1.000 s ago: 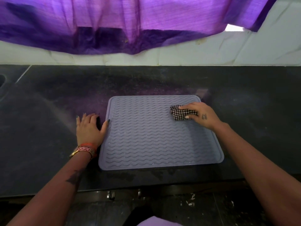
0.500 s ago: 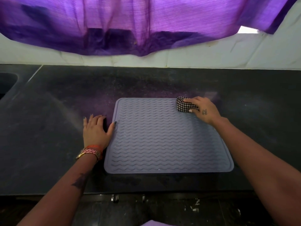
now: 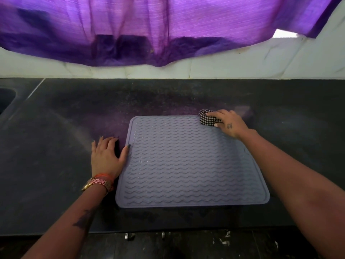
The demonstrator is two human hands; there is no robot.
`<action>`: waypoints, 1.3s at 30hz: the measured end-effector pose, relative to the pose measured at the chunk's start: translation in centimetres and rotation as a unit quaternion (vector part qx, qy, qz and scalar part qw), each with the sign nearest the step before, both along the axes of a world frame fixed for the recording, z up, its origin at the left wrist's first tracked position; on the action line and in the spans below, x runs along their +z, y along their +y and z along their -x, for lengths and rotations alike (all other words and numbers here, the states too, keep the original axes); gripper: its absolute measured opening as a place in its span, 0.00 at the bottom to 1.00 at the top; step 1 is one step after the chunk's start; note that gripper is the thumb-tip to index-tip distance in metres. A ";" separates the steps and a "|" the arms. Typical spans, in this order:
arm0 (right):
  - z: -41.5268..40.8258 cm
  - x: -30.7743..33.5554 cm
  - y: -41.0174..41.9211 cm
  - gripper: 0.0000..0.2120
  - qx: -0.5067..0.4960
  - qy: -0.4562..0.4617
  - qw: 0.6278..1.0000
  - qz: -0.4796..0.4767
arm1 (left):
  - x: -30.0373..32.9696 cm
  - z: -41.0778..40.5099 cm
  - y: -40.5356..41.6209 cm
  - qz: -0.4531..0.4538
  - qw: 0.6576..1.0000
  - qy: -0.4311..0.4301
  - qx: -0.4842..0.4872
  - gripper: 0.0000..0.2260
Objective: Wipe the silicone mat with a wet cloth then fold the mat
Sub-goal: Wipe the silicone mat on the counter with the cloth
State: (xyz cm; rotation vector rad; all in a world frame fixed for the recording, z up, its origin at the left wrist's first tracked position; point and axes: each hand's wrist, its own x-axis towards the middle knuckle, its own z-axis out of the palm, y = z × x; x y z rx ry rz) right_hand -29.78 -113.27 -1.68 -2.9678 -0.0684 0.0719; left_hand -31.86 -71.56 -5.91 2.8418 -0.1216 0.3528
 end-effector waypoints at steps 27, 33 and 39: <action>4.9 -0.7 -2.9 0.21 -0.115 -0.083 0.989 -0.050 | 0.2 0.1 -0.1 -0.007 1.000 0.006 0.008 0.29; 6.4 -1.1 -1.9 0.23 -0.124 -0.047 0.989 -0.061 | 0.3 0.1 -0.2 0.000 1.000 0.007 0.001 0.28; 10.1 -2.0 -1.1 0.22 -0.118 -0.087 0.985 -0.085 | 0.2 0.1 -0.2 0.009 1.000 0.007 0.000 0.29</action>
